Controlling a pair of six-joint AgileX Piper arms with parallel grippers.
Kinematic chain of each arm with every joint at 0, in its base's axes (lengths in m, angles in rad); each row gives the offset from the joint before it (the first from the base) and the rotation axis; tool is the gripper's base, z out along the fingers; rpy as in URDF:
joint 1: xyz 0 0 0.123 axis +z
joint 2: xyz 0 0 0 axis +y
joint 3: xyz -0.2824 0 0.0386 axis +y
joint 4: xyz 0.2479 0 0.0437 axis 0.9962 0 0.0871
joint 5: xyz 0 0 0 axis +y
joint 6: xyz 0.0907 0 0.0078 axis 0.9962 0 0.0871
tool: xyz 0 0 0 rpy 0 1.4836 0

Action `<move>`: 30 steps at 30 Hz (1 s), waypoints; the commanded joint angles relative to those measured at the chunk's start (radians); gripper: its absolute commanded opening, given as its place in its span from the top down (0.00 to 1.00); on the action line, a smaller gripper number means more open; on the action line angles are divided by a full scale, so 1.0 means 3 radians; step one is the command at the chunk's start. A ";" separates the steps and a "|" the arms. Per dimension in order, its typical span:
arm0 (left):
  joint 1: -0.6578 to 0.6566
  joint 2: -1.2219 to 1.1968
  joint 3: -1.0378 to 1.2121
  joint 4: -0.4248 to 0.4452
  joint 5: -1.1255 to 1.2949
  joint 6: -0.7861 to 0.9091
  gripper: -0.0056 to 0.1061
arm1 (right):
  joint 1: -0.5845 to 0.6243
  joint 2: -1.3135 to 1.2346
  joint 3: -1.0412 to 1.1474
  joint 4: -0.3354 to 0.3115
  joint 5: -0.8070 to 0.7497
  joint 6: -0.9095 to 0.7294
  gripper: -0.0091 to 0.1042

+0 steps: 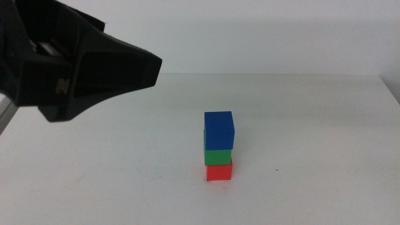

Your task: Stack red cubes first, then green, then blue cubes in a specific spot.

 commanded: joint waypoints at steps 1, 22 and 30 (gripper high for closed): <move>0.0005 -0.0014 0.0001 -0.0012 -0.0040 -0.0005 0.11 | -0.0029 -0.0018 0.0025 0.0006 -0.0069 -0.0054 0.10; 0.1186 -0.1306 0.2485 0.0413 -0.2283 -0.0011 0.11 | -0.0029 -0.0202 0.0369 0.0187 -0.0610 -0.0054 0.10; 0.2170 -0.2552 0.3926 0.0301 -0.2293 -0.0011 0.11 | -0.0222 -0.1488 0.2047 -0.0217 -0.1821 -0.0054 0.10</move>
